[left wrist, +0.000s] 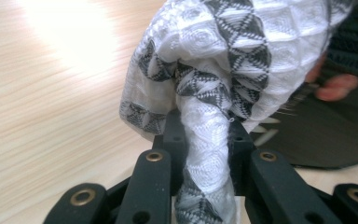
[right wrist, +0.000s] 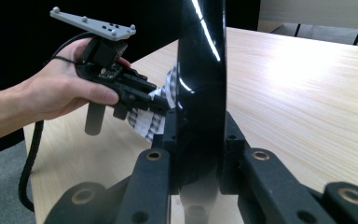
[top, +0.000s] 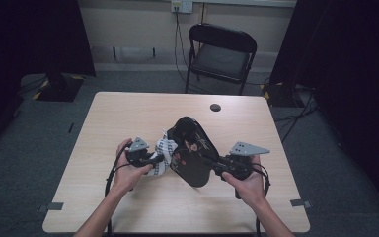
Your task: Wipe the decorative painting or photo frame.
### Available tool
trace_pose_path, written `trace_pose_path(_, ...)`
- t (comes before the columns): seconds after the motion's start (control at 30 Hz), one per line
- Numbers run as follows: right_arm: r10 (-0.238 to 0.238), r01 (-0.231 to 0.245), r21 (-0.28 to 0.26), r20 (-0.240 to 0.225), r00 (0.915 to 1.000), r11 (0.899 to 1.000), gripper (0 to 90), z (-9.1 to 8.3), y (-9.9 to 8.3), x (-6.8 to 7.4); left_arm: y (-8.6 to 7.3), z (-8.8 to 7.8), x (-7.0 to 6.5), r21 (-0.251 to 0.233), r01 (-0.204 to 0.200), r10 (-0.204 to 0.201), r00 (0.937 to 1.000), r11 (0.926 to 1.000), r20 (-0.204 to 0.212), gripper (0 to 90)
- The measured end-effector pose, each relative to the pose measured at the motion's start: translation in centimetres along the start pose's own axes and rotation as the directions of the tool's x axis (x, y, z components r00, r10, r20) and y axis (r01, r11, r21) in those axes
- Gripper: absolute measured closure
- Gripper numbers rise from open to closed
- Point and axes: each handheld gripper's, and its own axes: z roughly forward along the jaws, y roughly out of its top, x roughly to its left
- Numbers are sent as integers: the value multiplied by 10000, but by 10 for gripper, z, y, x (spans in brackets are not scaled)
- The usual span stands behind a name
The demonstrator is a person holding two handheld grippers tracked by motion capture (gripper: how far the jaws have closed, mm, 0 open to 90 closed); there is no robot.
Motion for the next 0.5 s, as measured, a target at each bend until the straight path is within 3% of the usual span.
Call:
trace_pose_path(0.1, 37, -37, 38, -16, 10000, 10000, 788, 1, 0, 0, 0, 2, -5, 46, -143, 141, 9996, 9999, 245, 763)
trace_pose_path(0.23, 70, -70, 26, 12, 10000, 10000, 785, 0, 0, 0, -1, 11, -21, 420, -667, 631, 9946, 9969, 822, 762)
trace_pose_path(0.3, 68, -68, 20, 35, 10000, 10000, 786, 0, 0, 0, -2, 15, -31, 816, -971, 851, 9867, 9919, 1388, 762)
trace_pose_path(0.33, 65, -65, 36, 60, 10000, 10000, 788, -1, 0, -1, -4, 19, -38, 965, -1136, 948, 9789, 9888, 1812, 760)
trace_pose_path(0.4, 27, -27, 41, 125, 9999, 10000, 790, -1, 1, -1, -5, 23, -46, 1003, -1365, 1179, 9780, 9856, 1721, 760)
trace_pose_path(0.5, 83, -84, 36, 172, 9998, 10000, 794, -3, 1, -3, -6, 27, -55, 1153, -1646, 1331, 9612, 9796, 2416, 759)
